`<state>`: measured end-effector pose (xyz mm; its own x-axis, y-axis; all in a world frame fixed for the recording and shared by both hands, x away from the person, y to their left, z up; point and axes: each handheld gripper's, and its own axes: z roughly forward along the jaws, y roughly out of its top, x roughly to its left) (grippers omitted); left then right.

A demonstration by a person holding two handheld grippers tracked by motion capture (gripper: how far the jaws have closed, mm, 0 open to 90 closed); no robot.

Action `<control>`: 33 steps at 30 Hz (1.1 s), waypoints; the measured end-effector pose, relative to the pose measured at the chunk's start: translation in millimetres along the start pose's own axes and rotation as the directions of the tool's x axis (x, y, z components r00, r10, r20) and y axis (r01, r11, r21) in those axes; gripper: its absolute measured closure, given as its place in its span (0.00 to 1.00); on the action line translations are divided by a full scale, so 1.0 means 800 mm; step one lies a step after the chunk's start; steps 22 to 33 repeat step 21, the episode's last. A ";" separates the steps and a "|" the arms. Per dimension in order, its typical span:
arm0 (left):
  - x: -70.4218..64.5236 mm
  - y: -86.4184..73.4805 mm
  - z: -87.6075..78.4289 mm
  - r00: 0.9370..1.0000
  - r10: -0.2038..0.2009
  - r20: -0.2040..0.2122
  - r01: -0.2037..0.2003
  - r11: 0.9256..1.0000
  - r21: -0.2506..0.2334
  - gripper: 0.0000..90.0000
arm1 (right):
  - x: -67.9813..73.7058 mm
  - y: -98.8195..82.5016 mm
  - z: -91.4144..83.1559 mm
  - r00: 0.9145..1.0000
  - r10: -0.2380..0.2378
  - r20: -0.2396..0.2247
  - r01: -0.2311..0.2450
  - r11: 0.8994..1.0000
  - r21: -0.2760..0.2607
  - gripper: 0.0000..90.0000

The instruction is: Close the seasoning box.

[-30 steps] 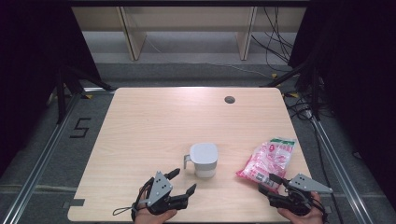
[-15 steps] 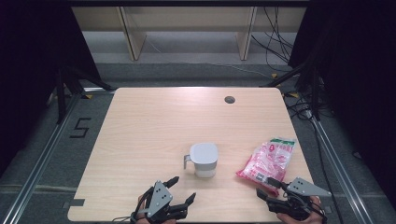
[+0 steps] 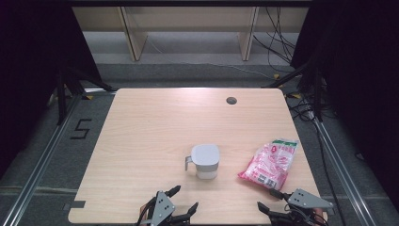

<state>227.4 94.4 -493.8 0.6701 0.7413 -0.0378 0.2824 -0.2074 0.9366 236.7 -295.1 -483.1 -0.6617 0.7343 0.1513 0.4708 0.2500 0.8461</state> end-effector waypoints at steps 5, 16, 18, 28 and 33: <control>0.002 0.000 0.001 1.000 0.016 0.003 -0.016 1.000 -0.008 0.26 | 0.004 -0.005 -0.007 1.000 0.024 0.010 -0.024 1.000 0.011 0.36; 0.002 -0.003 0.004 1.000 -0.016 0.002 0.016 1.000 0.005 0.26 | 0.004 -0.010 -0.014 0.999 0.045 0.004 -0.045 0.999 0.011 0.36; 0.004 -0.004 0.004 1.000 -0.014 -0.001 0.014 1.000 0.018 0.26 | 0.000 -0.010 -0.013 1.000 0.001 0.014 -0.001 1.000 -0.007 0.36; 0.007 -0.005 0.007 1.000 -0.018 0.004 0.018 1.000 -0.002 0.26 | 0.001 -0.011 -0.013 1.000 0.015 0.007 -0.015 1.000 -0.002 0.36; 0.007 -0.005 0.007 1.000 -0.018 0.004 0.018 1.000 -0.002 0.26 | 0.001 -0.011 -0.013 1.000 0.015 0.007 -0.015 1.000 -0.002 0.36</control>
